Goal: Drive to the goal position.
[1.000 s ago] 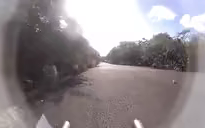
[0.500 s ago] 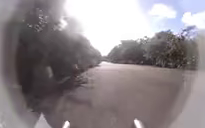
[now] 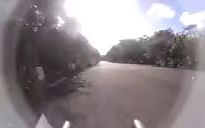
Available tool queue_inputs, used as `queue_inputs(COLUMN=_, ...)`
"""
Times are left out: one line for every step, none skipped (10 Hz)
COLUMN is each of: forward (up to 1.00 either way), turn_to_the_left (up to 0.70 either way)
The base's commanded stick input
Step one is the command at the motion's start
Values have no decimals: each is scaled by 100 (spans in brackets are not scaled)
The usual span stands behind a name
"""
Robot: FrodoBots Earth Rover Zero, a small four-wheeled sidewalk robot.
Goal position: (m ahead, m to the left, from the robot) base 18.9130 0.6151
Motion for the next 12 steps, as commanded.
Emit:
queue_inputs(forward=70, turn_to_the_left=-19)
queue_inputs(forward=70, turn_to_the_left=-15)
queue_inputs(forward=70, turn_to_the_left=-12)
queue_inputs(forward=70, turn_to_the_left=-8)
queue_inputs(forward=70, turn_to_the_left=-4)
queue_inputs(forward=70, turn_to_the_left=0)
queue_inputs(forward=70, turn_to_the_left=0)
queue_inputs(forward=70, turn_to_the_left=0)
queue_inputs(forward=70, turn_to_the_left=0)
queue_inputs(forward=70, turn_to_the_left=-13)
queue_inputs(forward=70, turn_to_the_left=-25)
queue_inputs(forward=70, turn_to_the_left=-32)
